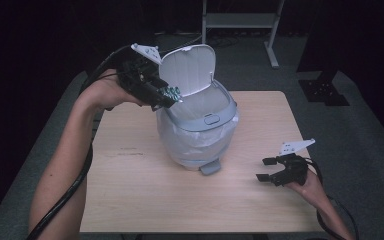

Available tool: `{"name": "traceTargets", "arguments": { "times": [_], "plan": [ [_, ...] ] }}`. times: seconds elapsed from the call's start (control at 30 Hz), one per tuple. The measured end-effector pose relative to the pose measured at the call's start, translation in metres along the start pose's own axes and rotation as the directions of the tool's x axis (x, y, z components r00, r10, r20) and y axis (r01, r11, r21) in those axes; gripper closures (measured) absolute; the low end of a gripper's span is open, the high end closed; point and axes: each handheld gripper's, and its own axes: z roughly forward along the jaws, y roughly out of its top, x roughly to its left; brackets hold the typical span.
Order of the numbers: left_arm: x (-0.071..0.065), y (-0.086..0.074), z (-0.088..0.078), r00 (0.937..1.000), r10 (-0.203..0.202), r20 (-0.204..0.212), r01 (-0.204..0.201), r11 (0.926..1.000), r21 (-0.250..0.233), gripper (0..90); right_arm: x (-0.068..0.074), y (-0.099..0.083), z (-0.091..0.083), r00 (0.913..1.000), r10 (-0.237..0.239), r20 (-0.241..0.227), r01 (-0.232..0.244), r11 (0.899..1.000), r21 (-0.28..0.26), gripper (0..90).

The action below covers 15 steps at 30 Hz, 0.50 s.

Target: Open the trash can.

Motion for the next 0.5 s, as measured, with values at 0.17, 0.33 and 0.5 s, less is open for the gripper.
{"name": "traceTargets", "arguments": {
  "times": [0.17, 0.33, 0.5],
  "plan": [
    [0.001, 0.006, 0.002, 1.0000, 0.000, 0.006, 0.000, 1.0000, 0.002, 33.3, -0.001, -0.001, -0.002, 1.0000, 0.002, 0.002, -0.002, 1.000, -0.005, 22.9],
    [0.002, 0.012, 0.003, 1.0000, 0.008, 0.001, -0.008, 1.0000, 0.002, 33.3, -0.002, -0.001, -0.003, 1.0000, 0.004, 0.002, -0.004, 1.000, -0.013, 22.9],
    [0.003, 0.017, 0.007, 0.9999, 0.017, 0.001, -0.017, 0.9998, 0.008, 33.3, -0.001, 0.000, -0.003, 1.0000, 0.001, -0.001, -0.001, 1.000, -0.012, 22.9]
  ]
}}
